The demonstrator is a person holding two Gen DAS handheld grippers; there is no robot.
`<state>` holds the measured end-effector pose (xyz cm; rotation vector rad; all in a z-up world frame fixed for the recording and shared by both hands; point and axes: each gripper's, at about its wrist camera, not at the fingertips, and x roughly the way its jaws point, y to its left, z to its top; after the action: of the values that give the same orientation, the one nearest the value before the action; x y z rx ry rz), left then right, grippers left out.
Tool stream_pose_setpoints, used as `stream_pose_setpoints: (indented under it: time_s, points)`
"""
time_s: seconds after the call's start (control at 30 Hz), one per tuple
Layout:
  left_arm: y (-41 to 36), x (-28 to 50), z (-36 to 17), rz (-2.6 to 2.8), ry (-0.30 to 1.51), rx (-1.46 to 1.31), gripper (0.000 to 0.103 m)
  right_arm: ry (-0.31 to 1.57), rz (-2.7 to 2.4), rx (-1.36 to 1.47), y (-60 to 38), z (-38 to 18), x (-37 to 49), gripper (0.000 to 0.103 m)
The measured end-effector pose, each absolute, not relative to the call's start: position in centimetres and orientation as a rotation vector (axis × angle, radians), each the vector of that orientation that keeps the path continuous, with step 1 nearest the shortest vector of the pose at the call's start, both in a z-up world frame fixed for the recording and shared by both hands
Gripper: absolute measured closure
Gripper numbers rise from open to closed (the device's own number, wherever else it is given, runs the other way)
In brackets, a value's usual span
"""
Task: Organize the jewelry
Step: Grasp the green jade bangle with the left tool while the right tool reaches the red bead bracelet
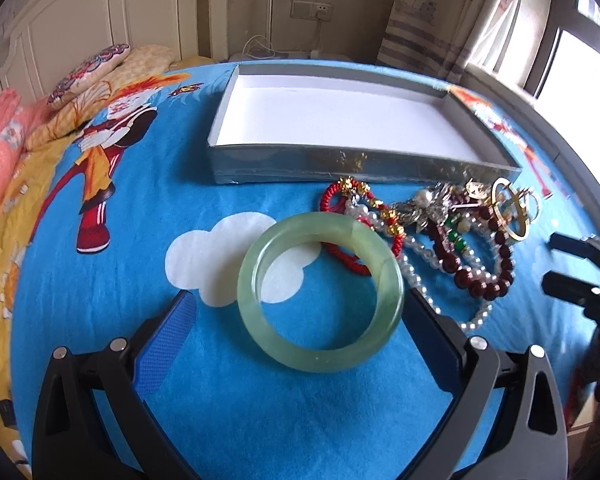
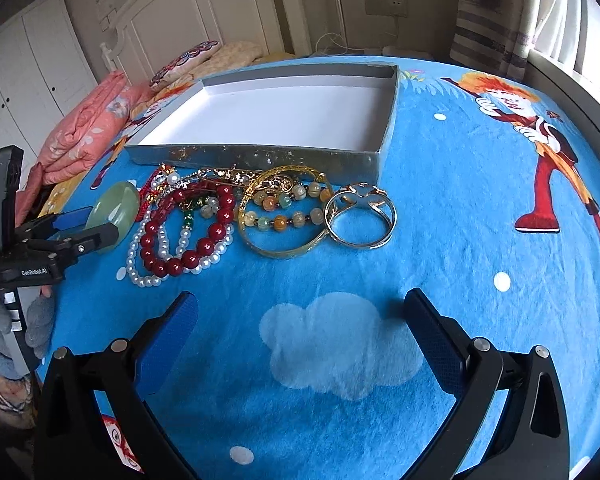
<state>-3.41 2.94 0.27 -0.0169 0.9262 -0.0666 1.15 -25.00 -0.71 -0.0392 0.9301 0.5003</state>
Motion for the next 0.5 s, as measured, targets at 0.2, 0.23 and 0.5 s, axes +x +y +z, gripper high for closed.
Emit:
stream_pose_setpoints:
  time_s: [0.2,0.23,0.5]
  points:
    - [2.4,-2.9,0.4,-0.051,0.910,0.012,0.019,0.889,0.527,-0.057,-24.7,-0.3,0.6,0.004]
    - [2.2,-2.9,0.5,-0.045,0.901,0.025,0.025,0.879,0.537,-0.052,-24.8,-0.2,0.4,0.004]
    - [2.9,-3.4,0.6,-0.064,0.875,-0.021,0.025,0.796,0.518,-0.046,-25.5,0.9,-0.2,0.022]
